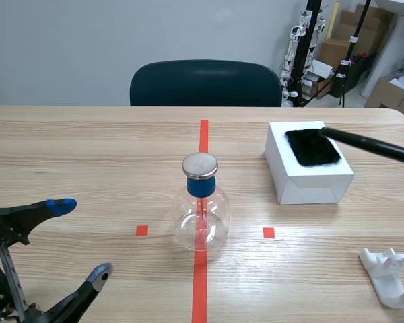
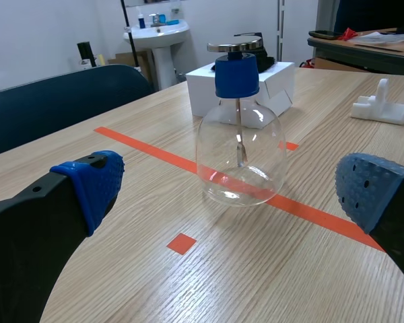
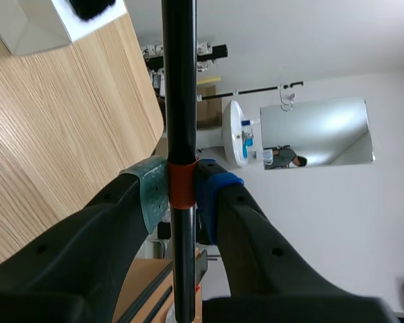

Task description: Do the electroscope experiment. move the rod toward and away from the electroscope

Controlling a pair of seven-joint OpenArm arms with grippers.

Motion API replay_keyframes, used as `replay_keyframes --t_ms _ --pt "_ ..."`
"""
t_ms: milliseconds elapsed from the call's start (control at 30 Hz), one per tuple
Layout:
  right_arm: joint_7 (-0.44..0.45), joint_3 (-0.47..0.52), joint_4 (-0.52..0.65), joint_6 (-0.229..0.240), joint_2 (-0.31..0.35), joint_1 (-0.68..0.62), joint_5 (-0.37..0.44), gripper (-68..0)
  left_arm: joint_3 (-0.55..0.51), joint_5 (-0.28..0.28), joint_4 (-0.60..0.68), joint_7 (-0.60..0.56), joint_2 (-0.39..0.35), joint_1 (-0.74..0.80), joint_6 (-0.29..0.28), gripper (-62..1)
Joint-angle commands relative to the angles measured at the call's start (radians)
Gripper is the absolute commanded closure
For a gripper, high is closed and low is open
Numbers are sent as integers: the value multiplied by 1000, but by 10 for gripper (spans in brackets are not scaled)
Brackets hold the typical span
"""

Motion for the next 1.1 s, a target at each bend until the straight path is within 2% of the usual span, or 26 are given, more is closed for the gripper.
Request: replay_keyframes --t_ms 0,33,233,333,833,1067 --pt "4 33 6 18 14 5 23 -6 -2 -8 6 -14 -1 -3 1 -623" --pt "3 69 6 67 20 5 62 -6 -2 -8 6 -14 -1 -3 1 -623" --pt "-3 117 0 104 47 6 166 -6 -2 -8 6 -14 -1 -3 1 -623" --pt "-5 131 -8 106 50 8 193 -6 -2 -8 6 -14 -1 -3 1 -623" --pt "-9 134 -36 106 49 14 194 -6 -2 -8 6 -14 -1 -3 1 -623" --pt "-43 134 -36 106 61 14 249 -6 -2 -8 6 -14 -1 -3 1 -623"
